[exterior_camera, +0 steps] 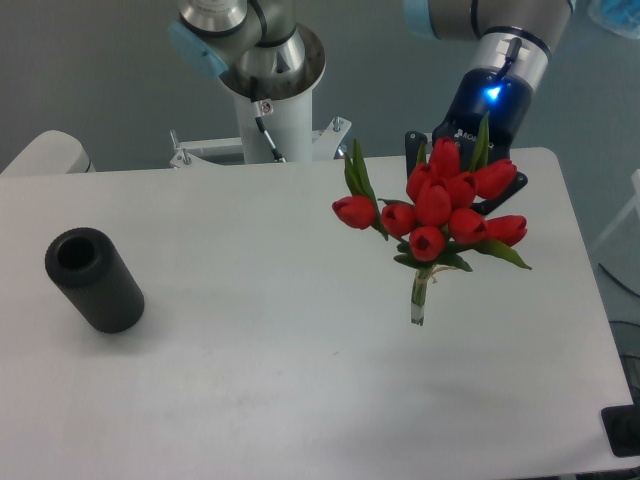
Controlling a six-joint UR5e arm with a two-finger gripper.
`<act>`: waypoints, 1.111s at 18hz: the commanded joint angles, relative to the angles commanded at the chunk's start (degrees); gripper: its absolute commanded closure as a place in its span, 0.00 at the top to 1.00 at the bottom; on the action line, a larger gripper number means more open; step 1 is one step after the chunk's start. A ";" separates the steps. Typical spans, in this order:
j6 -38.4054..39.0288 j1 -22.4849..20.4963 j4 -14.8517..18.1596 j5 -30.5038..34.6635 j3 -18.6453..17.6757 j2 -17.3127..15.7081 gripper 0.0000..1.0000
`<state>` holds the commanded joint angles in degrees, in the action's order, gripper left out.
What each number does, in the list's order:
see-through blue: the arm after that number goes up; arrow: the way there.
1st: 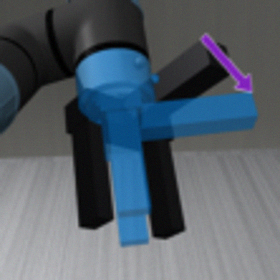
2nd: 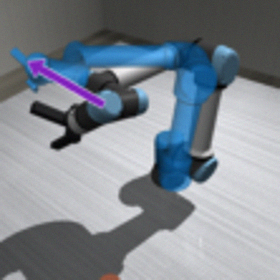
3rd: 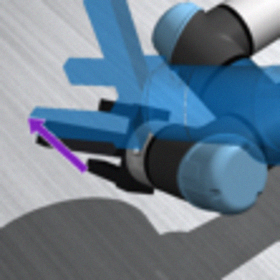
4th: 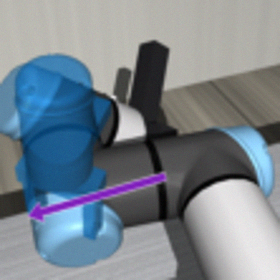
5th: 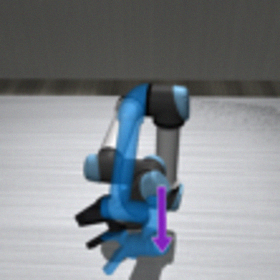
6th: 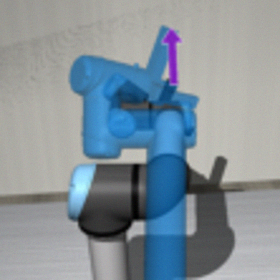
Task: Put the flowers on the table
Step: 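Lift the red tulip bouquet slightly with the gripper, then swing the held tulips down and lay them on the table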
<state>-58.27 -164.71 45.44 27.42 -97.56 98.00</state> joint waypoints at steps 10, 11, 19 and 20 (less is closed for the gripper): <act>0.97 0.00 0.35 7.19 0.70 -2.37 0.33; 0.97 0.09 0.35 8.60 0.44 -3.24 0.32; -2.01 6.84 1.14 35.55 -1.75 -8.35 0.32; -2.63 8.86 1.14 40.56 -2.37 -8.18 0.32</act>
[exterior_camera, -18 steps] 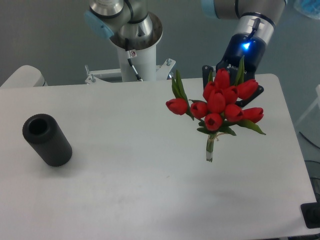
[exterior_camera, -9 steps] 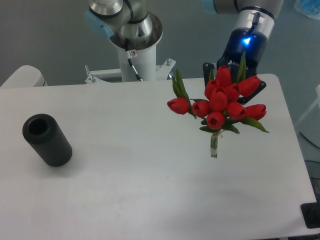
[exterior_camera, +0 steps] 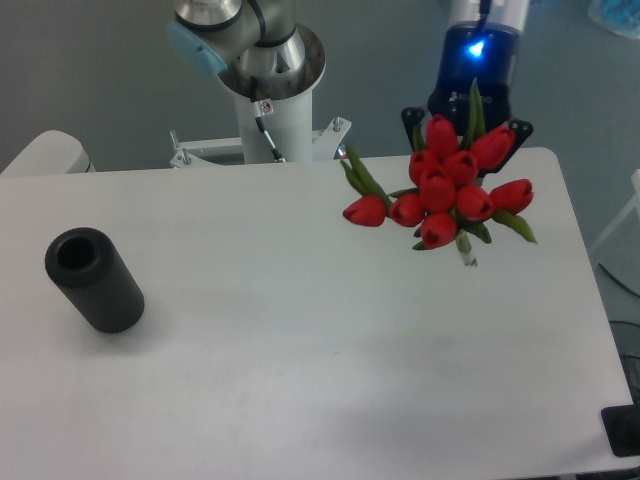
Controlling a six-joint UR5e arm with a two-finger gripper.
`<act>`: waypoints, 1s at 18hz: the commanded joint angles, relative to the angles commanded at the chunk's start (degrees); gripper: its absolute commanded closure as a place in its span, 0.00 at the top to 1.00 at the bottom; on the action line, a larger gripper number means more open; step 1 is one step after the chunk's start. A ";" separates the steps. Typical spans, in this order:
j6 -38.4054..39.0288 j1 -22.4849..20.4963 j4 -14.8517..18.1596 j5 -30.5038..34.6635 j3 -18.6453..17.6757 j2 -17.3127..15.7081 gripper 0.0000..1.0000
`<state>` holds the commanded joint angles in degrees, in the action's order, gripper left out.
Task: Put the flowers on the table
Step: 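Swing the held tulips down and lay them on the table, then open the gripper, release the tulip stems, and move the gripper away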
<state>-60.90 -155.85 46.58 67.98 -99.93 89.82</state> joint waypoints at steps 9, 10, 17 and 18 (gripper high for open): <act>-3.87 15.74 -0.09 33.68 -0.98 13.52 0.29; -4.31 16.71 -0.17 36.41 -0.97 15.45 0.29; -4.23 21.55 -0.26 47.68 0.08 25.22 0.29; -4.05 21.64 -0.26 47.69 0.26 26.01 0.29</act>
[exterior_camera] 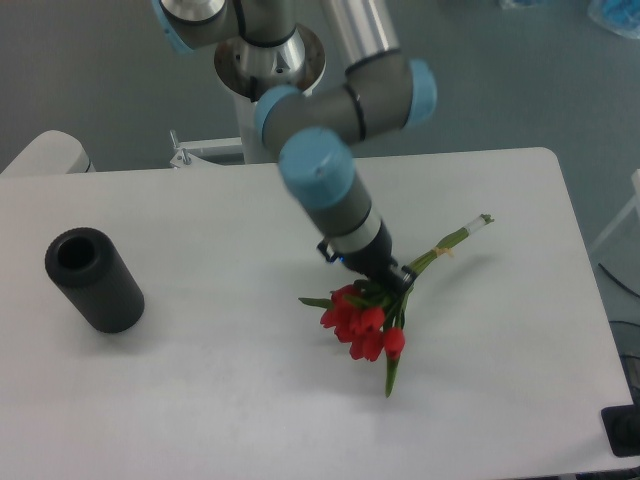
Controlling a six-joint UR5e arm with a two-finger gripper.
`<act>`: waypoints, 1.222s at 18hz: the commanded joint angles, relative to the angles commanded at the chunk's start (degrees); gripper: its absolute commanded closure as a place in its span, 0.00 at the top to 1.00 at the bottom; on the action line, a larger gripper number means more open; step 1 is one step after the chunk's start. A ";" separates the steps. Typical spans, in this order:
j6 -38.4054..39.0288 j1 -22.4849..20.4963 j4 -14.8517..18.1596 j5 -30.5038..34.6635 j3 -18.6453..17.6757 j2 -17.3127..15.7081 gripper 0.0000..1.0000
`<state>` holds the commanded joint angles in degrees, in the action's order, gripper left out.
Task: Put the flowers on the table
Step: 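Open the gripper, release the tulip stems, and move the gripper away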
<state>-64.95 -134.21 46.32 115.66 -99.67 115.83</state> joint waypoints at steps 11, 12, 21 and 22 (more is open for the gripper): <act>1.14 -2.45 -0.09 -3.15 13.95 2.20 1.00; 2.19 -3.59 -0.09 -5.08 16.15 2.55 1.00; -6.20 -18.62 1.40 -18.98 21.72 2.03 1.00; -9.11 -20.37 2.80 -18.90 21.54 1.77 1.00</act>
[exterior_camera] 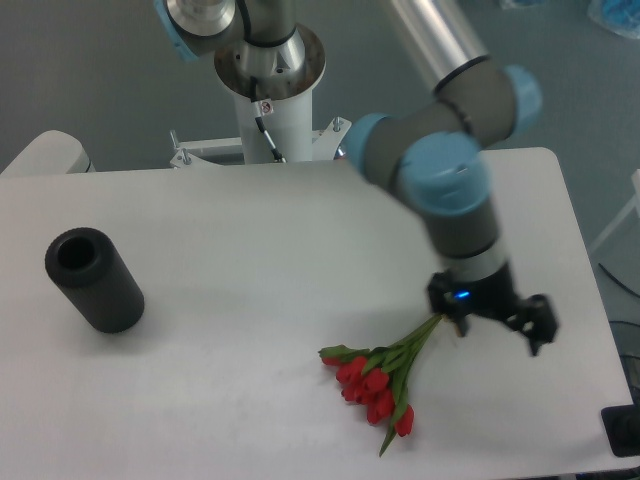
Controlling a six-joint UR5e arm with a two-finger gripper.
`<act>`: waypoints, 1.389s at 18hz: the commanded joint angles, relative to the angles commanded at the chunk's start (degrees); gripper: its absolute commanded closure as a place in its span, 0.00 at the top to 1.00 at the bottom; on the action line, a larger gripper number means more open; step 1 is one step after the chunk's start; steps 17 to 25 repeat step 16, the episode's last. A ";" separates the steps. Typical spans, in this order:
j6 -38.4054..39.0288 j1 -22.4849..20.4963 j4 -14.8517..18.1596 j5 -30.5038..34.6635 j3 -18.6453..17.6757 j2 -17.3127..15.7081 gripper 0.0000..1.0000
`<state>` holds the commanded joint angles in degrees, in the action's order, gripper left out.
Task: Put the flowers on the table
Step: 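Open the gripper, release the tulip stems, and move the gripper away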
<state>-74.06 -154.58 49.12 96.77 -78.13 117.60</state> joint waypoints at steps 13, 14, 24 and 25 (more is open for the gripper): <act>-13.04 -6.08 8.36 -3.78 -1.32 -3.87 1.00; -12.95 -6.08 8.36 -3.87 -1.32 -3.87 1.00; -12.69 -6.08 8.36 -3.95 -1.32 -3.87 1.00; -12.69 -6.08 8.36 -3.95 -1.32 -3.87 1.00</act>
